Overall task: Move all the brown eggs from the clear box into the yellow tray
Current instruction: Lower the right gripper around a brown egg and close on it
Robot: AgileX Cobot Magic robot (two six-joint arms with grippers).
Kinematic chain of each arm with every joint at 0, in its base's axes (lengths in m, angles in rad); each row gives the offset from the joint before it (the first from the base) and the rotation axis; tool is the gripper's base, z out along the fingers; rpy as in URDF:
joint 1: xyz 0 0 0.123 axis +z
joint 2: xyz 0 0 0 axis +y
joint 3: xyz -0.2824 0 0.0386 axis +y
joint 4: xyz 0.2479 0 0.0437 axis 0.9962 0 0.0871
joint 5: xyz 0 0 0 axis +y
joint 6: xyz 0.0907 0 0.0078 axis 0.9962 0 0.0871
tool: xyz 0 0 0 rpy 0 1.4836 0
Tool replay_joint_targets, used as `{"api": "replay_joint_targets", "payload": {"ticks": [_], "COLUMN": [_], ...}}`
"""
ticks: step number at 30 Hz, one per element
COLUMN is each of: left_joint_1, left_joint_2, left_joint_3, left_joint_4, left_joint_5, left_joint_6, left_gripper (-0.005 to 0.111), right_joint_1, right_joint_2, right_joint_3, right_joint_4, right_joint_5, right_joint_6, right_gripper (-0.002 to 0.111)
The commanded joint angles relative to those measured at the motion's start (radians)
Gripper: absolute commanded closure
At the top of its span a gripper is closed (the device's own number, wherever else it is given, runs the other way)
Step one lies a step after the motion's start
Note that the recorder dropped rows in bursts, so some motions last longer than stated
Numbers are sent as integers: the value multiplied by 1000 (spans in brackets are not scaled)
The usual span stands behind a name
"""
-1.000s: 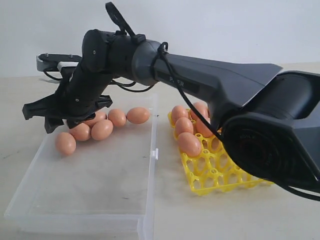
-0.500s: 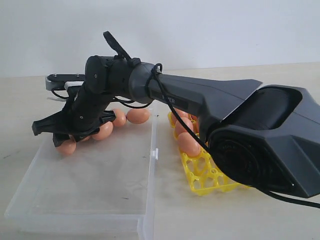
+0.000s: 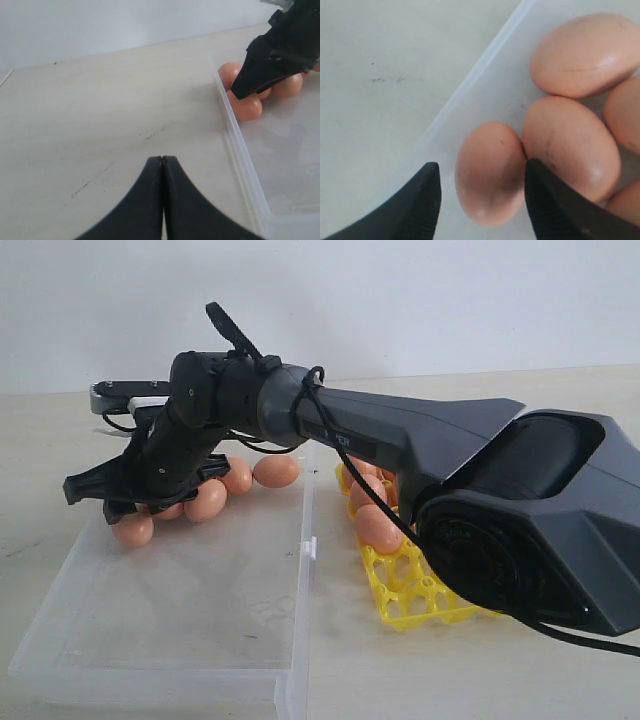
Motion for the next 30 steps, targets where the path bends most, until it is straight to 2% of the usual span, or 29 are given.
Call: {"api": "replay_joint_targets", "payload": {"ticks": [1, 14, 16, 17, 19, 20, 30], "left_joint_1": [-5, -5, -5, -5, -5, -5, -5], "left_joint_2": [-6, -6, -6, -6, -6, -6, -6], "left_joint_3": [-4, -4, -4, -4, -4, -4, -4], "left_joint_4": [-1, -1, -1, -1, -1, -1, -1], "left_joint_5": [-6, -6, -6, -6, -6, -6, -6], "left_joint_6": [-5, -5, -5, -5, -5, -5, -5], "left_gripper": [107, 107, 107, 107, 107, 107, 107], "right_joint_1": [1, 1, 1, 1, 1, 1, 32], "right_joint_2": [-2, 43, 43, 43, 40, 40, 4], "right_joint_3": [-8, -8, -8, -8, -8, -8, -4], "right_joint_4": [-12, -12, -12, -13, -17, -26, -133], "right_joint_5": [-29, -79, -81, -81, -79, -69, 140], "right_joint_6": [-1, -1, -1, -5, -13, -13, -94], "right_gripper": [54, 54, 62, 71, 99, 108, 108]}}
